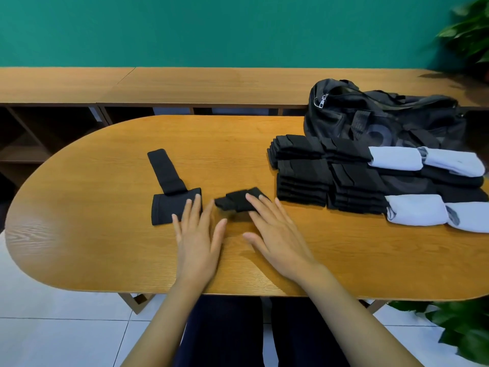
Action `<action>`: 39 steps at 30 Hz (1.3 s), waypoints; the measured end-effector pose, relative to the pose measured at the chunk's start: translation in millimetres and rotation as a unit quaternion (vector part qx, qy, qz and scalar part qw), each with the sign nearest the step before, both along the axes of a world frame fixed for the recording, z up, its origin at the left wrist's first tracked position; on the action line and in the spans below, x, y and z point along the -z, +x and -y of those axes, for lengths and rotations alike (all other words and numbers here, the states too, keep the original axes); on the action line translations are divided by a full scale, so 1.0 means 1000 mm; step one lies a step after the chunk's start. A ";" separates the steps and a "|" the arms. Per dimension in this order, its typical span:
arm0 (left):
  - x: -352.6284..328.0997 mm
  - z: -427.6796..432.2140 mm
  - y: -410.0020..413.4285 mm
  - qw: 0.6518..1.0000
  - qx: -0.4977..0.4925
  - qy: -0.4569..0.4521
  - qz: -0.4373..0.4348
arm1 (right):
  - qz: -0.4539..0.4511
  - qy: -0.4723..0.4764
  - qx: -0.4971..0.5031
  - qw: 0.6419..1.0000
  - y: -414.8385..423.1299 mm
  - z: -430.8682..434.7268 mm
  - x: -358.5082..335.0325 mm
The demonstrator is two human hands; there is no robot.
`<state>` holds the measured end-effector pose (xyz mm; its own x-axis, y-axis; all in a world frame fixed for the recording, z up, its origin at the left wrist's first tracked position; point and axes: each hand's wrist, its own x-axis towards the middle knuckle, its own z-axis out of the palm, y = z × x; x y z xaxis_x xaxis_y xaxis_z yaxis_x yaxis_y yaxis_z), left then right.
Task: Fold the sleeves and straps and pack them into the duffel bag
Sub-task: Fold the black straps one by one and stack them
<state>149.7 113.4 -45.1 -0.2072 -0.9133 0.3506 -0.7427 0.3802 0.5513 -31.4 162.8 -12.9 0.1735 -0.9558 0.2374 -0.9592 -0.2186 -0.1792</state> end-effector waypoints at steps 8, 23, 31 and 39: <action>0.004 0.003 0.001 0.994 -0.074 0.074 0.020 | -0.062 -0.069 0.153 0.984 -0.058 0.019 -0.043; 0.005 0.005 0.001 0.994 -0.076 0.068 0.049 | 0.001 -0.018 0.167 0.986 -0.101 0.017 -0.036; 0.001 0.002 -0.002 0.987 -0.064 0.064 0.132 | 0.074 -0.079 0.070 0.992 -0.070 0.008 -0.033; -0.008 -0.010 -0.002 0.985 0.162 0.017 0.064 | 0.070 0.010 -0.015 0.997 -0.031 0.001 -0.003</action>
